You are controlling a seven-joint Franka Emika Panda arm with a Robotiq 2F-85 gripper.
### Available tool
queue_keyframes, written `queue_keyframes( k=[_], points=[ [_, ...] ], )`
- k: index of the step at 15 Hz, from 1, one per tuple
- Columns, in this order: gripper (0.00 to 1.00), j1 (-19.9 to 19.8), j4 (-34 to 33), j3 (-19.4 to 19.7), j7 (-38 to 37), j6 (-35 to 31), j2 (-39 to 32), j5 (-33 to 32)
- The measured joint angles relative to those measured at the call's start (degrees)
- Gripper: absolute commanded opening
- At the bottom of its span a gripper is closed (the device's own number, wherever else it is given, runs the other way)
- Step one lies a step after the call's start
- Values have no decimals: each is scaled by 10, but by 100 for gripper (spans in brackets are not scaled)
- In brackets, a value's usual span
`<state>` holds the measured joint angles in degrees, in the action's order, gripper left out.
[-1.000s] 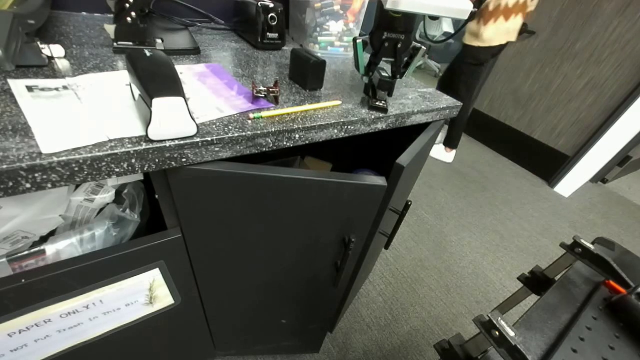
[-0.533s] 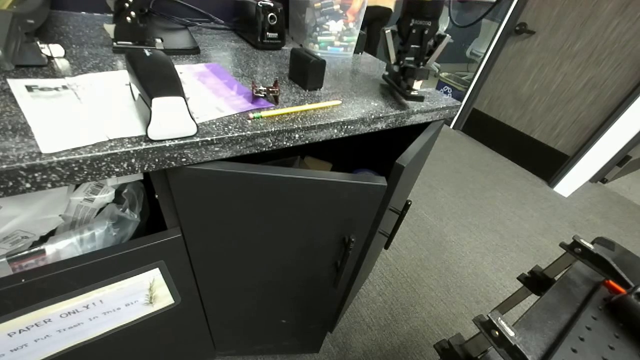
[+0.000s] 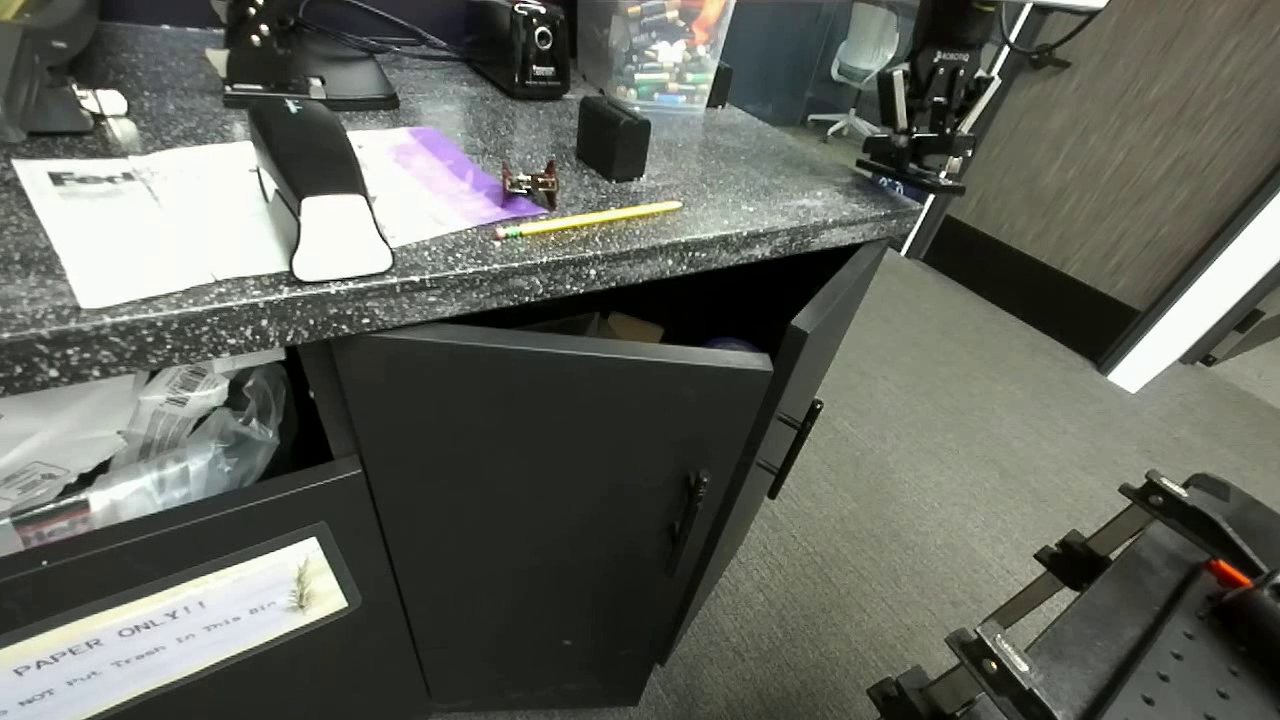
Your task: Move the stapler to the right on the counter
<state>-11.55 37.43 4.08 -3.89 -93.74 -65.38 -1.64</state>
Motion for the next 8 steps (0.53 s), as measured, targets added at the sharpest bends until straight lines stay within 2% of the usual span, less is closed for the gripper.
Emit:
queue_keyframes(
  k=[4,8],
  points=[
    [9,3,-57,0,1,0,-45,0],
    [9,20,-76,0,-2,-11,-59,-1]
  ],
)
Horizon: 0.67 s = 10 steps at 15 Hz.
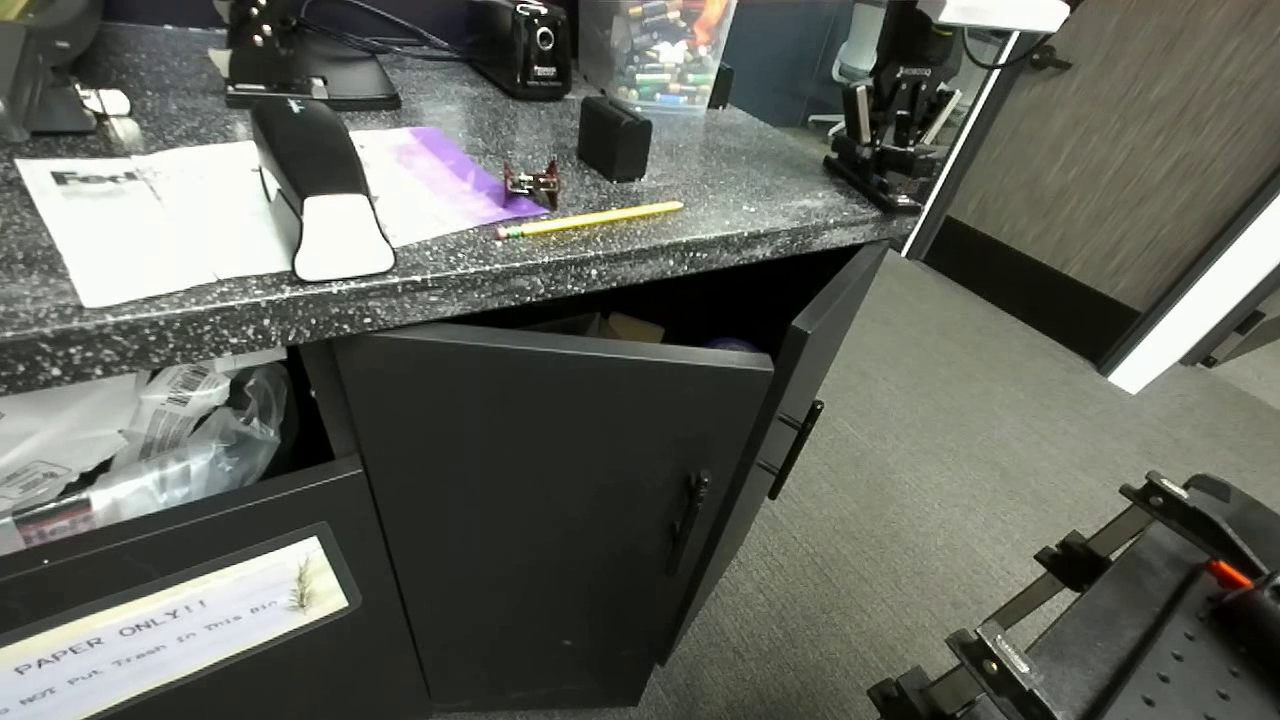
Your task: Move the stapler to the right on the counter
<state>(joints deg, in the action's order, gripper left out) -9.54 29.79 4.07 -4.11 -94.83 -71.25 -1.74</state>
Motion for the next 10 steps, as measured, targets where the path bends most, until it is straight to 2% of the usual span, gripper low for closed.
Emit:
queue_keyframes(
  k=[1,2,3,7,8,9,10],
  points=[
    [59,3,-1,0,-2,-3,-1,0],
    [60,5,-1,0,-5,-4,-1,0],
    [65,5,-1,0,-7,-4,-2,0],
    [95,0,-3,0,-9,16,-2,1],
    [99,0,-6,-2,-9,35,1,3],
    [100,2,-10,-8,-7,62,8,9],
    [91,6,-15,-16,-2,94,19,15]
  ],
)
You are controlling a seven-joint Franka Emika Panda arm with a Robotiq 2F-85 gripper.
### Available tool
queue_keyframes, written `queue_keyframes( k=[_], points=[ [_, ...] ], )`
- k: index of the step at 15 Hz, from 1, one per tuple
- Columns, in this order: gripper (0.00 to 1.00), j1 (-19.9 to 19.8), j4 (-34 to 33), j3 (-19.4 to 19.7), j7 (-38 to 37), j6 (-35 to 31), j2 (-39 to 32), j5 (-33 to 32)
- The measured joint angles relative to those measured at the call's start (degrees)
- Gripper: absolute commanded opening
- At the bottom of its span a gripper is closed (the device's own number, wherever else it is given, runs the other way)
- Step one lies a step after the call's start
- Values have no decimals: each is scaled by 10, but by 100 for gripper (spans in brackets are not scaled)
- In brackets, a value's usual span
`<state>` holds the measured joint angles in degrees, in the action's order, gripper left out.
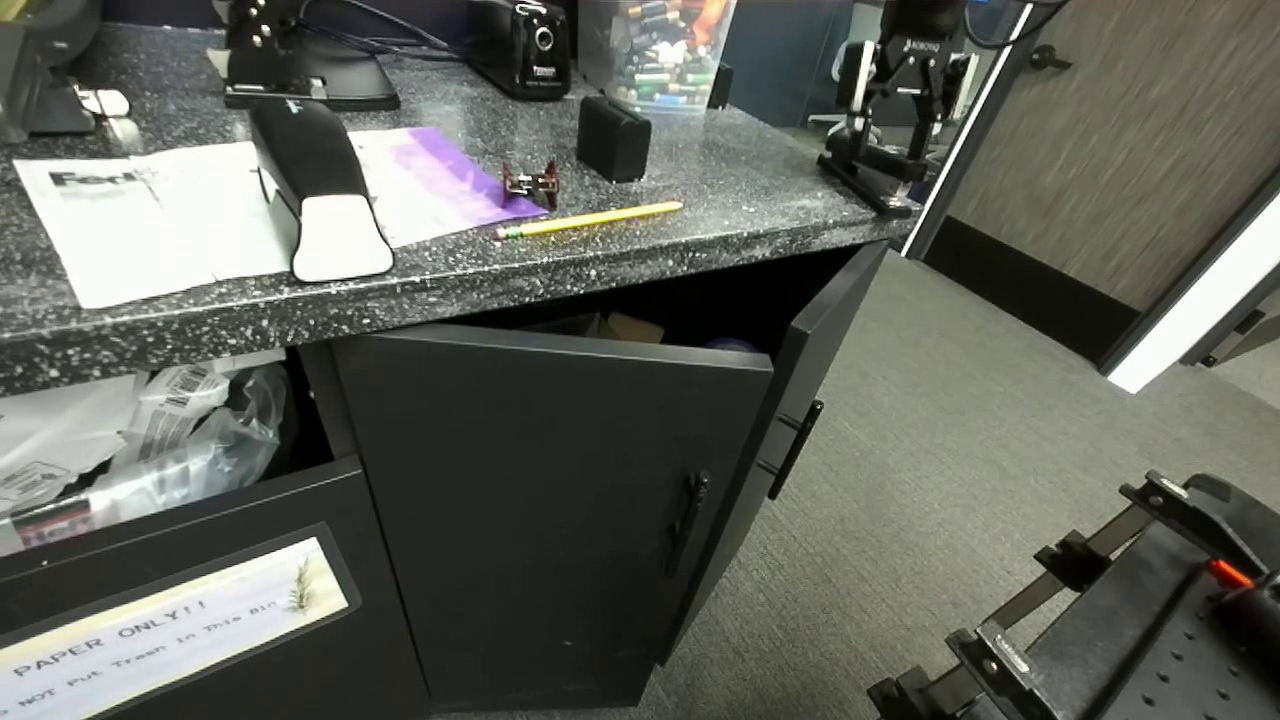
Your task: Move the stapler to the right on the counter
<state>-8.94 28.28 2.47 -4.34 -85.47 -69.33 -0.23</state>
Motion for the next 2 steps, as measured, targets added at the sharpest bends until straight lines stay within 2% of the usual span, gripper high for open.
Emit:
queue_keyframes(
  k=[1,2],
  points=[
    [98,6,-3,-9,4,33,16,6],
    [100,13,-3,-16,4,58,33,9]
  ],
)
